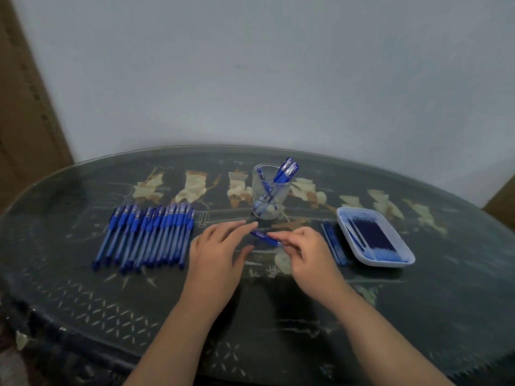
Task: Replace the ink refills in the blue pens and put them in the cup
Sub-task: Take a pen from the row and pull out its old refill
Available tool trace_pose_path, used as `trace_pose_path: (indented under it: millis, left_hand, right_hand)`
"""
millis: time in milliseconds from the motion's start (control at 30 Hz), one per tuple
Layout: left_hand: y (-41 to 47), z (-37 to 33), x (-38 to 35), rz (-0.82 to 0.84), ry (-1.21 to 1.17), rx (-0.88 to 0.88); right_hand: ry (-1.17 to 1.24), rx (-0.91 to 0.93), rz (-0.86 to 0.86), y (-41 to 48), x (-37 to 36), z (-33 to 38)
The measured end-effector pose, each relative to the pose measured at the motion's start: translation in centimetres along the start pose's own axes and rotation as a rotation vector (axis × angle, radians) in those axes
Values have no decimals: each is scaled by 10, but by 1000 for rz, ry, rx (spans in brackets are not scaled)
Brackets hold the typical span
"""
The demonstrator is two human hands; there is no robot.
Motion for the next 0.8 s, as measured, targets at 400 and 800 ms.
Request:
trace_pose_path:
  millis: [400, 800]
  left_hand:
    - [15, -34, -42, 13, -198, -35]
    - [21, -26, -56, 131, -385, 50]
  right_hand:
    - [36, 94, -277, -30, 23, -48]
    - [92, 219, -376, -29, 23, -61]
Point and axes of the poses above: each hand's wrist, its own y-axis towards the middle knuckle, its own x-axis out of the back of the hand, z = x × y, the point moved 8 cm from there along y, towards the middle knuckle, and after that the axes turned 11 degrees about z, right-handed, at the moved point
